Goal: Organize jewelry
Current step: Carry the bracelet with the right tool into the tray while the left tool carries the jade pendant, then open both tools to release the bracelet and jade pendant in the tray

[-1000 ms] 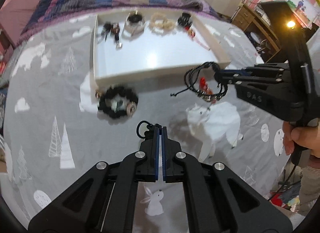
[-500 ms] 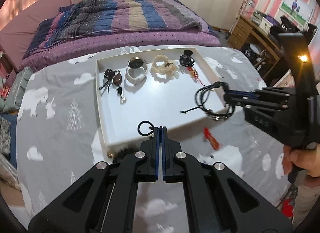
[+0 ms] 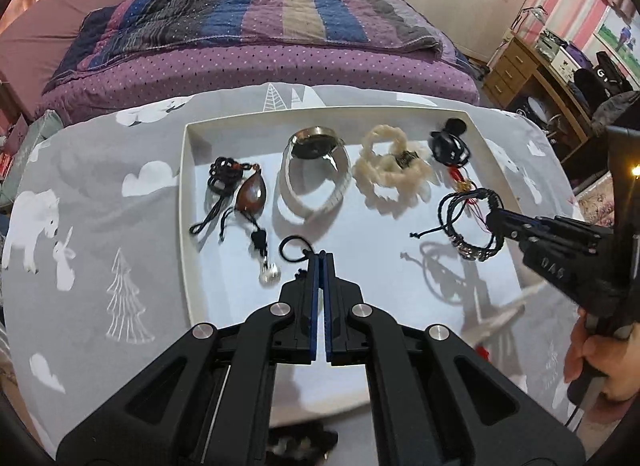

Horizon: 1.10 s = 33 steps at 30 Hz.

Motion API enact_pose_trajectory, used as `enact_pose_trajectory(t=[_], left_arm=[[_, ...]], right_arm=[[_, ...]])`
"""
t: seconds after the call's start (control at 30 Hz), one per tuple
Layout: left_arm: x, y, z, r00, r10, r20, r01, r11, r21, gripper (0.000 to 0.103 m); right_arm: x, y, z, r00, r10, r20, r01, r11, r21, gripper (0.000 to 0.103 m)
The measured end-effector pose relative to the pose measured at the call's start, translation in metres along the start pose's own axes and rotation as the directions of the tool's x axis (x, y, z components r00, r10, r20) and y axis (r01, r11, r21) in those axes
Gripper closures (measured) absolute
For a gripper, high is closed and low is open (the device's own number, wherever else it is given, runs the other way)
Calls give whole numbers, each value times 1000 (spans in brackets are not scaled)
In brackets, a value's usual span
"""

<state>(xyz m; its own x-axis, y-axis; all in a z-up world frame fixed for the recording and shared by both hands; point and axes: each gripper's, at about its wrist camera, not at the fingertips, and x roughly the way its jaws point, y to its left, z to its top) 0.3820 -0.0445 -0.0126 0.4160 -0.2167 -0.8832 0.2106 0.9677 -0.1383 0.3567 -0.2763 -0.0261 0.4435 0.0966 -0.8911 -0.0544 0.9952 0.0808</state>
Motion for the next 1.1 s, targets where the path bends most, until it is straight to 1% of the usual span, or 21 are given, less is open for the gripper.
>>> enact_pose_trajectory(t=[0.17,0.3,0.37,0.43,0.47,0.5,0.53,0.57,0.6,0.63,0.7,0.73,0.8,0.83,0.9,0.97,1.0,1.03,1.1], left_arm=[[19,-1,6,998,53,-22,-52,999,4,103],[34,-2,7,995,88,-41,-88,996,6,103],[39,-1,7,993,109,-50,-109,994,2,103],[41,0,6,992,109,-58,-109,994,-3,101],[41,0,6,992,111,-60,-111,994,-5,99],[42,-1,6,992,113,-64,-113,994,-5,95],[41,-1,4,991,115,-66,-116,993,-6,93],[40,-1,3,991,119,-66,-120,993,-7,88],[39,-1,2,990,125,-65,-126,992,-9,81],[38,-1,0,989,131,-63,-132,991,-9,76],[34,-1,-3,988,148,-50,-148,989,-13,58],[30,-3,-5,989,146,-35,-147,989,-16,53],[20,-4,-9,989,148,-11,-148,989,-17,41],[15,-5,-11,989,149,-3,-149,989,-16,38],[4,-6,-14,989,147,17,-147,989,-20,23],[-9,-6,-17,988,149,48,-148,989,-22,18],[-13,-6,-19,987,149,56,-148,989,-24,13],[-17,-4,-22,987,149,60,-147,989,-29,11],[-27,-4,-28,986,150,70,-147,988,-39,7]], right_arm=[[30,3,3,999,-11,-38,12,1000,7,97],[39,7,3,998,-32,-45,32,999,-5,96],[40,10,4,998,-50,-49,49,999,-24,95],[39,13,4,997,-49,-61,47,998,-28,93],[39,13,4,997,-43,-67,41,999,-25,89],[39,14,4,997,-41,-69,39,999,-24,84],[38,13,3,997,-39,-66,38,999,-22,70],[36,13,2,998,-40,-58,39,999,-20,62],[34,13,2,998,-43,-53,42,999,-21,61],[33,13,2,998,-39,-53,38,999,-20,61],[29,11,2,998,-29,-49,29,1000,-7,60],[26,12,2,999,-29,-42,29,1000,-2,57],[19,11,0,999,-36,-24,36,999,-3,53],[14,10,-1,999,-38,-17,38,999,-4,49],[5,9,-3,999,-43,-2,43,999,-4,45],[-3,9,-4,999,-42,14,42,999,-4,41],[-11,9,-7,999,-46,26,46,999,-5,40],[-15,10,-9,998,-47,31,48,999,-7,38],[-24,10,-14,998,-45,34,45,999,-12,38]])
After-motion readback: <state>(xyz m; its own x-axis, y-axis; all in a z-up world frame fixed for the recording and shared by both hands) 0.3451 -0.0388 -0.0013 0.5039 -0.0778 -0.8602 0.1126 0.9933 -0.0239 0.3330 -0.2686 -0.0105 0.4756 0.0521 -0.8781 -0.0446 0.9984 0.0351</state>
